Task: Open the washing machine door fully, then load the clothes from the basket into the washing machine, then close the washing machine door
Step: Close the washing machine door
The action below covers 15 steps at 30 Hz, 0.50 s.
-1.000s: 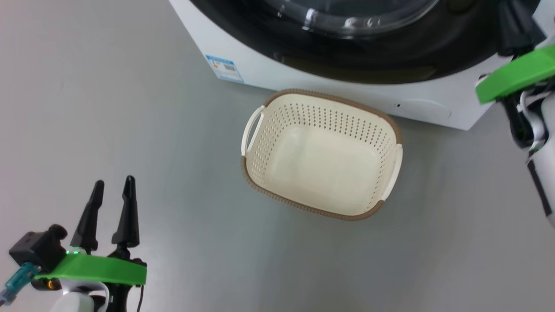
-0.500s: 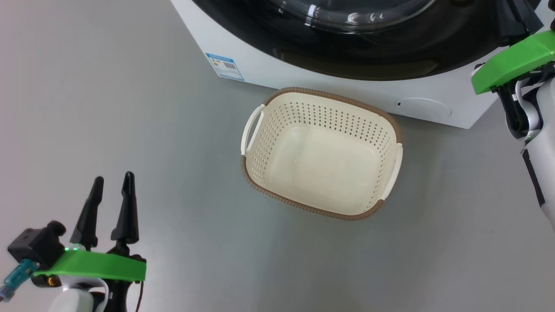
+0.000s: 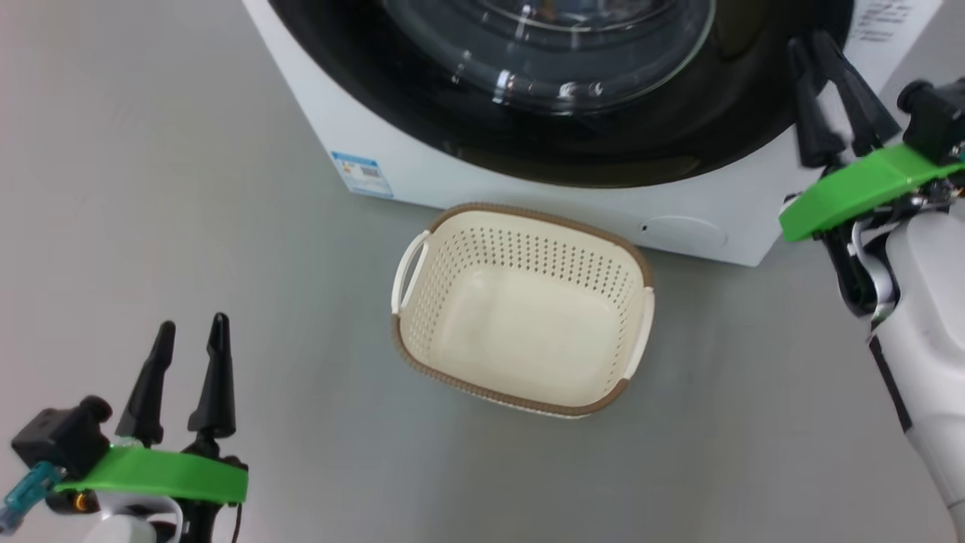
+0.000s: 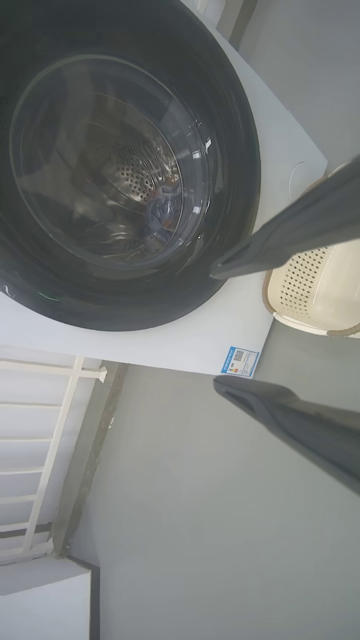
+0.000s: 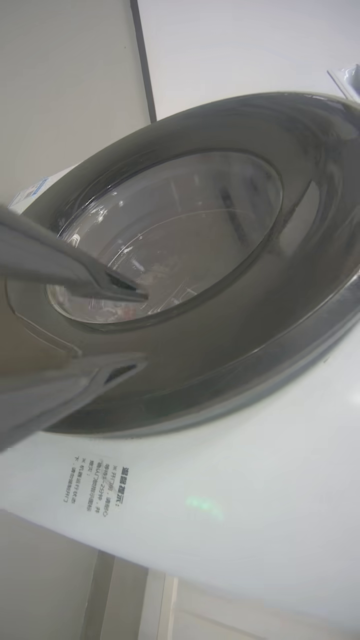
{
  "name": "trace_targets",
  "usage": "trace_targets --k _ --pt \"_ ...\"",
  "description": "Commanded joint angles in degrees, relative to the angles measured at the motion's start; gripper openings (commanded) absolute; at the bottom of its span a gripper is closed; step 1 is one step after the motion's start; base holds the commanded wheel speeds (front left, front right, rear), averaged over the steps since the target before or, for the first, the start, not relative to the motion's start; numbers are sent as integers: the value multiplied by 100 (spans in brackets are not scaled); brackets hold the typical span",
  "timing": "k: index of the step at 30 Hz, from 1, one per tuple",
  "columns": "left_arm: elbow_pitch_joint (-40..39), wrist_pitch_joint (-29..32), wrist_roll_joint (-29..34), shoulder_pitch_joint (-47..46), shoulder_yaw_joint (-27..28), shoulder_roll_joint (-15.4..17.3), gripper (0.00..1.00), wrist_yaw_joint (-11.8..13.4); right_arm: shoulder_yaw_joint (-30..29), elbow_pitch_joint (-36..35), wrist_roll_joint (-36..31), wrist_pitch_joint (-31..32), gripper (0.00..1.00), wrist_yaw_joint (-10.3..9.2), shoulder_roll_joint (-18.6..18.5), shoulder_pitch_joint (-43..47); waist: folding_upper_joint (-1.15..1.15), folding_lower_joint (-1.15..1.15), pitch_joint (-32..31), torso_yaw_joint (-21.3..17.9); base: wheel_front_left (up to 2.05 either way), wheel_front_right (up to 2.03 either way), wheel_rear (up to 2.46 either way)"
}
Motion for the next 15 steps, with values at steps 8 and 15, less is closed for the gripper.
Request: trace_targets --k 8,15 --pt "-98 -40 216 253 216 275 100 -20 83 -576 223 -28 100 -42 154 850 0 0 -810 -735 0 0 0" --pt "-115 -40 333 450 284 243 100 -20 169 -828 383 -28 100 -42 260 1501 0 0 -1138 -1263 0 0 0"
